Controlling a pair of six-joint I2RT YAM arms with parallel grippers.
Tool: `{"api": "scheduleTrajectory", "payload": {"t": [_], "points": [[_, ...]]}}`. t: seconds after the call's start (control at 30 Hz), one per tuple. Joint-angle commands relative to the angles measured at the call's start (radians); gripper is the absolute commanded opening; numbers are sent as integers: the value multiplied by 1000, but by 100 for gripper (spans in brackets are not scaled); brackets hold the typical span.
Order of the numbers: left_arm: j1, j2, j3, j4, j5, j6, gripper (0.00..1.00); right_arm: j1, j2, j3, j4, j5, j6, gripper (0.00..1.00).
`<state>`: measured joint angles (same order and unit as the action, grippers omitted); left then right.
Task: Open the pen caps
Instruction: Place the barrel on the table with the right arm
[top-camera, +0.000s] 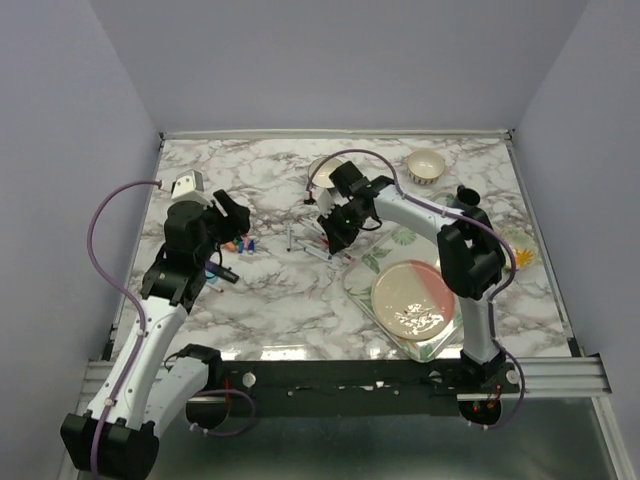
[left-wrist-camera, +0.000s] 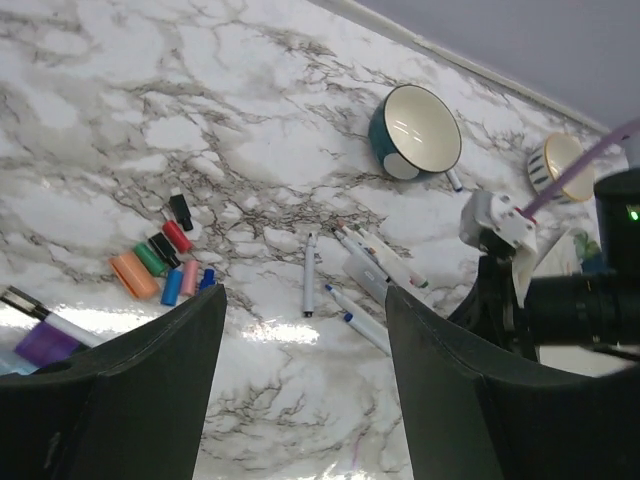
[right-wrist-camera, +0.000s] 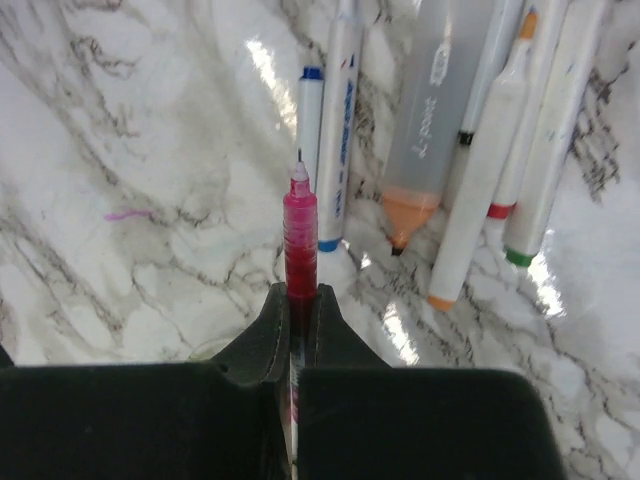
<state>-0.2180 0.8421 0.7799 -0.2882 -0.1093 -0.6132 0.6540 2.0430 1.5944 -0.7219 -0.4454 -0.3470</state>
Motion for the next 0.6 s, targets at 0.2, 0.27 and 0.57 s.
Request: {"api": "scheduleTrajectory", "payload": {"t": [0.2,0.27,0.57], "points": [[5,-132,-76,-62,99,251,75,9,155,222,-116,71,-15,12],[8,-127,-77,-62,99,253,75,10,169,240,-119,70,-7,13],[12,-141,-79,-57,108,248,75,33,190,246,-117,111,0,18]]}}
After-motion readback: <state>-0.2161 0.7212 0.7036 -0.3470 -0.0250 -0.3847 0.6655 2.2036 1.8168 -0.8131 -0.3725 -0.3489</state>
